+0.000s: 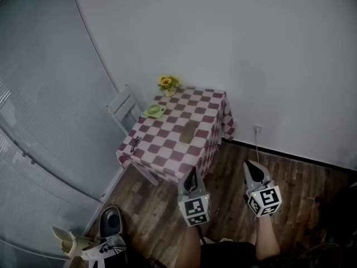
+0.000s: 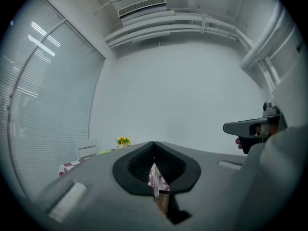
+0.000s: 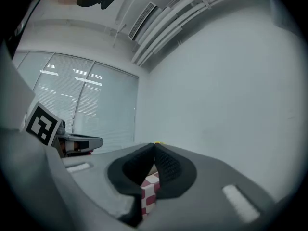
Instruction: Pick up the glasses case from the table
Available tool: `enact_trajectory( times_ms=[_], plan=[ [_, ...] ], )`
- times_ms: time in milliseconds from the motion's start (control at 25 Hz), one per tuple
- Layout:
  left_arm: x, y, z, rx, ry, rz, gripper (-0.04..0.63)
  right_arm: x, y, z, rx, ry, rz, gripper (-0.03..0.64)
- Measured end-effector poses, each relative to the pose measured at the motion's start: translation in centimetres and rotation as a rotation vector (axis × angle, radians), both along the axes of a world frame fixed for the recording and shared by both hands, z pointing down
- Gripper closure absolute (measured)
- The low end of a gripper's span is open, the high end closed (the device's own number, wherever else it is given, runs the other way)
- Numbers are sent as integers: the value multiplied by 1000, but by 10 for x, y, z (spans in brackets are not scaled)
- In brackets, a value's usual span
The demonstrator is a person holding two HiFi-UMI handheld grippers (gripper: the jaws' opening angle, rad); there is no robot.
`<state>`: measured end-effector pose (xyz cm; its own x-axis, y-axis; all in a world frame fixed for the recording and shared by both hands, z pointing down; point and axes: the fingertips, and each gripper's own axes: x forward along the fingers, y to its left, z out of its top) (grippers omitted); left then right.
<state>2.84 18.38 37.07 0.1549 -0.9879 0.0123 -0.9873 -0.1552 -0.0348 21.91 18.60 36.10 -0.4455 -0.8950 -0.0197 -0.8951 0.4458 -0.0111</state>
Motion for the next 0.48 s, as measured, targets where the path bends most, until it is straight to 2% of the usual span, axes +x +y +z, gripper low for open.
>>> enact_trajectory(
  times_ms=[480],
  plan=[
    [30, -15, -25, 57, -12, -2, 588, 37, -10, -26, 72, -42, -10, 615]
  ],
)
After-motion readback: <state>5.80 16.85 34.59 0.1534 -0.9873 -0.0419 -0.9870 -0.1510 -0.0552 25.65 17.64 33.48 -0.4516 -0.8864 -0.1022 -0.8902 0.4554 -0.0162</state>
